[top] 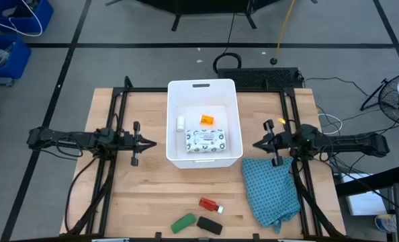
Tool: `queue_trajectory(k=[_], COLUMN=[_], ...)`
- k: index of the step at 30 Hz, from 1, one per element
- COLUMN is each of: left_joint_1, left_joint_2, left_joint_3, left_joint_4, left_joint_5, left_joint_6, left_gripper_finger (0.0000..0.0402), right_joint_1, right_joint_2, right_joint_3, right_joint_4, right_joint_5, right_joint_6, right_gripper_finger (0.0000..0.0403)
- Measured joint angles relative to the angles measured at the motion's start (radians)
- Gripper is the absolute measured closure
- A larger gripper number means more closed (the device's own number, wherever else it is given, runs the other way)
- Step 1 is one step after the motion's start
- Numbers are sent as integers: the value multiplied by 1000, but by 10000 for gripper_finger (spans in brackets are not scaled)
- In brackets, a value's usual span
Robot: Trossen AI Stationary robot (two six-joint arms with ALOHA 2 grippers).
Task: Pick & place medical supplies in basket/bin
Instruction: Put the green bandage into the white bin
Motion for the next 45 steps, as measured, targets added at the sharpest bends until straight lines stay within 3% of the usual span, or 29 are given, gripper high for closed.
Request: queue_trajectory(k=[8, 15, 22, 32, 36, 40, 45], left_joint_1=[0, -85, -310, -600, -670, -711, -734], left_joint_2=[0, 17, 185, 554, 729, 906, 1080], left_joint_3=[0, 0, 0, 21, 166, 393, 722], left_joint_4=[6, 80, 200, 613, 584, 511, 221], left_joint_5=[6, 116, -49, -373, -473, -481, -508], left_joint_6=[-71, -213, -316, -360, -367, -298, -370], left_gripper_finger=[376, 376, 376, 376, 376, 376, 376], right_joint_1=[-2, -2, -2, -2, -3, -3, -2], right_joint_2=[0, 0, 0, 0, 0, 0, 0], right_joint_3=[-9, -11, -12, -13, -13, -13, -13], right_joint_4=[-5, -18, -18, 13, 12, 4, -24], right_joint_5=[-1, 0, 0, -28, -56, -101, -105], right_joint_6=[12, 5, -48, -102, -114, -121, -122], right_gripper_finger=[403, 403, 403, 403, 403, 403, 403])
